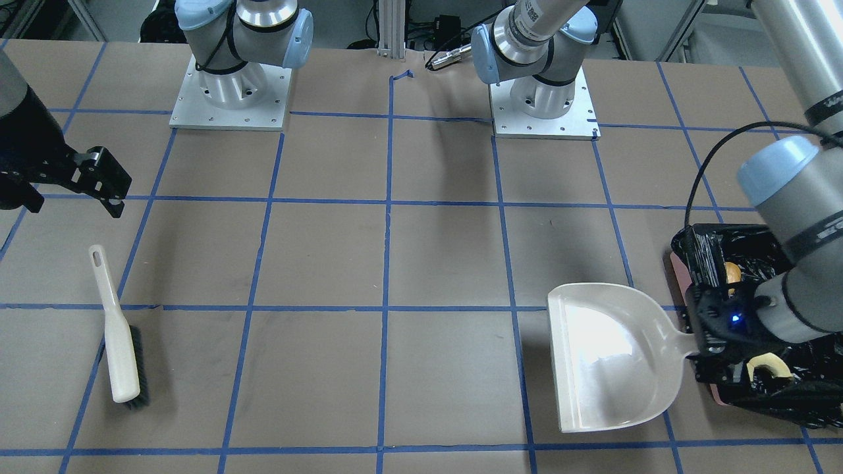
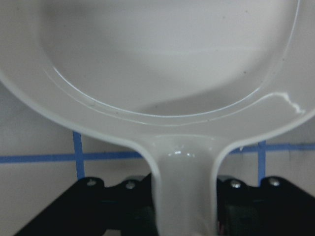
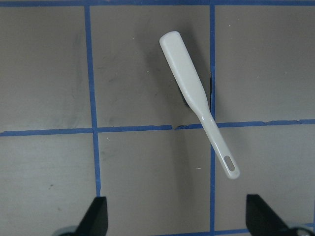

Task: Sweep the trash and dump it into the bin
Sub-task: 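Carry the empty dustpan back and set it on the table with the left gripper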

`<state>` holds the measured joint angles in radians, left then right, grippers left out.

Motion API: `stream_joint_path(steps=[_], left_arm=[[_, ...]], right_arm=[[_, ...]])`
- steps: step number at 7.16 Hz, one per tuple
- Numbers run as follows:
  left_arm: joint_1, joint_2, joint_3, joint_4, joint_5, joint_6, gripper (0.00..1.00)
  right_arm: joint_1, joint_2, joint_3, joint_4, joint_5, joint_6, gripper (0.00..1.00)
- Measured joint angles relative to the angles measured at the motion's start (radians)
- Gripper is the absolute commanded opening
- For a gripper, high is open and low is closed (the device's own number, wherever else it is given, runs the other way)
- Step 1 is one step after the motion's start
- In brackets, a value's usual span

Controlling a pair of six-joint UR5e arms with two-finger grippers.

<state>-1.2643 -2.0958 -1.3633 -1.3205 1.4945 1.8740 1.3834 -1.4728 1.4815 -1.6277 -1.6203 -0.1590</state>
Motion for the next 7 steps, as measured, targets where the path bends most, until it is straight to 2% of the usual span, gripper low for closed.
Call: stream_joint_path(steps=[2,4,7], left_arm=[[-0.074,-0.062,0.003,0.044,0.002,-0.134,0.00],[-0.103,-0.094,-0.005,0.060,-0.036,-0.187,0.00],[-0.113,-0.100,-0.055,0.126,-0.080,-0.203,0.00]], right_arm=[[0.045,0.044,-0.017,-0.021,0.022,0.045,1.00],[0.147,0.065,-0.044,-0.053,0.003,0.100,1.00],[0.242,0.022,-0.052,-0.031,-0.012,0.136,1.00]])
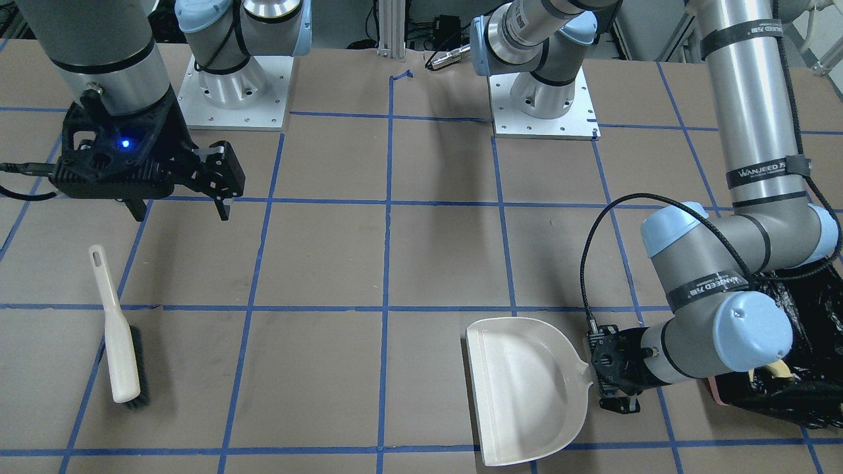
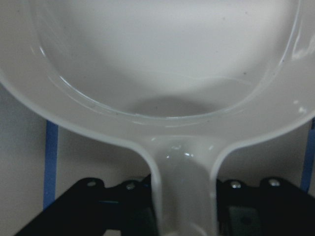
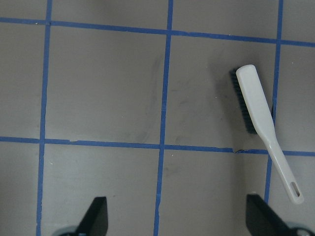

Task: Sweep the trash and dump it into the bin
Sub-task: 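Carry the empty dustpan back and set it on the table with the left gripper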

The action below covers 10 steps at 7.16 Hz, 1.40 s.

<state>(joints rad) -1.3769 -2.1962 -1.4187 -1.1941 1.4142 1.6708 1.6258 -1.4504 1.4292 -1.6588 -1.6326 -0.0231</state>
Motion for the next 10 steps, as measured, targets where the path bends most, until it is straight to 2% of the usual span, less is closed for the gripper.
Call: stream_joint_path(steps=[1,2,4,6,8,10], left_arm=[[0.000,0.000,-0.019,0.031,-0.001,0.006,0.04],[0.000,0.001,-0.031,0.049,-0.001,0.004,0.18],[0.000,0.004,-0.038,0.059,-0.002,-0.005,0.60],[0.000,0.006,-0.040,0.060,-0.002,-0.005,0.67],[-0.001,0.015,-0.040,0.059,0.002,-0.012,0.67],[-0.043,0.062,-0.035,0.036,0.005,-0.117,0.67]], right_arm=[[0.006,-0.007,-0.002,0.025,0.000,0.001,1.00],[0.006,-0.010,-0.004,0.033,-0.006,0.001,1.00],[0.001,-0.011,-0.004,0.020,-0.021,-0.003,1.00],[-0.006,-0.010,0.000,-0.037,-0.017,-0.019,1.00],[-0.015,-0.011,0.015,-0.043,-0.016,-0.021,1.00],[-0.018,-0.038,0.033,-0.015,0.017,-0.021,1.00]])
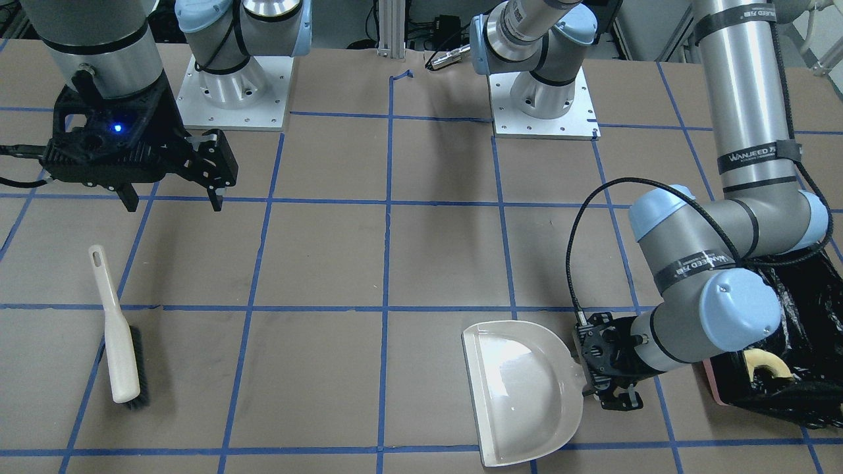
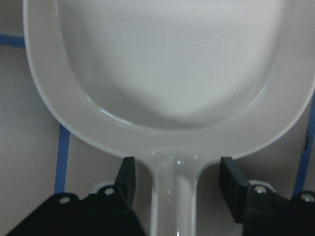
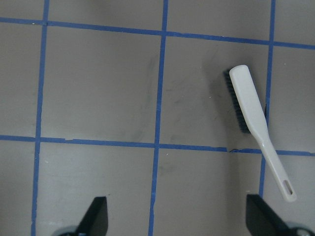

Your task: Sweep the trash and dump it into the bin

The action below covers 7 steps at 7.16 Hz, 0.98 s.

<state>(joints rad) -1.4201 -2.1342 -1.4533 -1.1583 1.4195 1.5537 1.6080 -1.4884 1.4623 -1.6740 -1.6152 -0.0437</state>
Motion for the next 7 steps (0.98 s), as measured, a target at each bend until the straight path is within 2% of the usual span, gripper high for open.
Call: stream_joint_path(steps=[2,4,5,7], left_arm=[[-0.102,0.079,0.001,-0.027,0.010,-0.306,0.77],[-0.167,0.169,-0.007,-0.054,0.018,-0.678,0.95],[-0.179,0.221,-0.010,-0.097,0.041,-0.833,1.00],[-0.185,0.318,-0.012,-0.196,0.090,-1.136,1.00]], right_arm=[[0.001,-0.032,0.009,0.055,0.065,-0.004,1.00],[0.003,-0.053,0.016,0.083,0.110,-0.003,1.00],[0.002,-0.058,0.018,0.087,0.118,-0.003,1.00],[-0.002,-0.061,0.022,0.093,0.107,-0.004,1.00]])
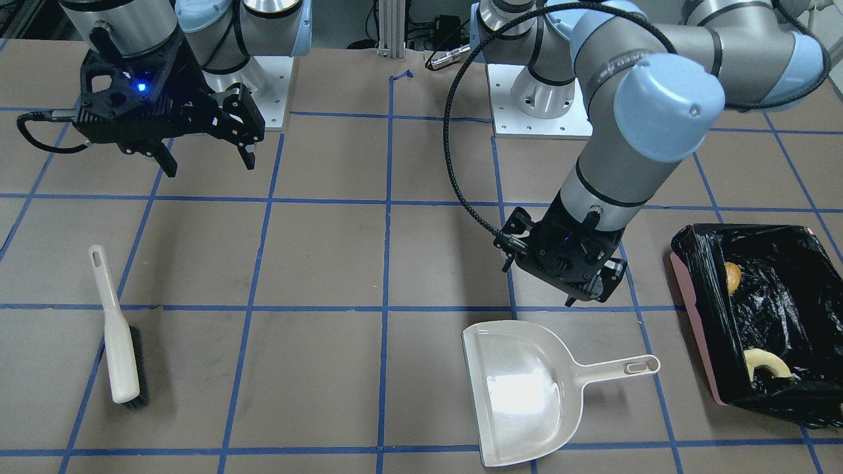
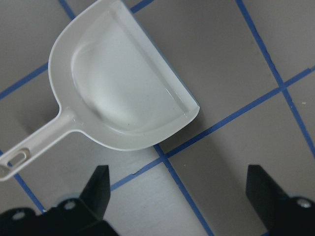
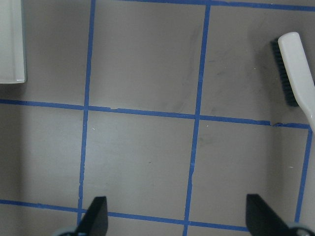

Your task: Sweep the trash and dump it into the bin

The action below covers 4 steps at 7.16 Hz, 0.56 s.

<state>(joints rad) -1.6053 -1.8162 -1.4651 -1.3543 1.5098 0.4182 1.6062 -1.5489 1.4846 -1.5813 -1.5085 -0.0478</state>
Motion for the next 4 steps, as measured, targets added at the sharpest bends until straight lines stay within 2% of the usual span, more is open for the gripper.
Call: stream_joint_path(steps=[2,4], left_arm=[[-0.001,0.090,0.000,-0.106,0.016,-0.184,1.00],[-0.001,0.176,-0.006,-0.175,0.028,-0.263,1.00]], right_arm=[[-0.002,-0.010,0.010,0.044,-0.061,0.001,1.00],[-0.003,-0.020,0.015,0.087,-0.100,0.003,1.00]])
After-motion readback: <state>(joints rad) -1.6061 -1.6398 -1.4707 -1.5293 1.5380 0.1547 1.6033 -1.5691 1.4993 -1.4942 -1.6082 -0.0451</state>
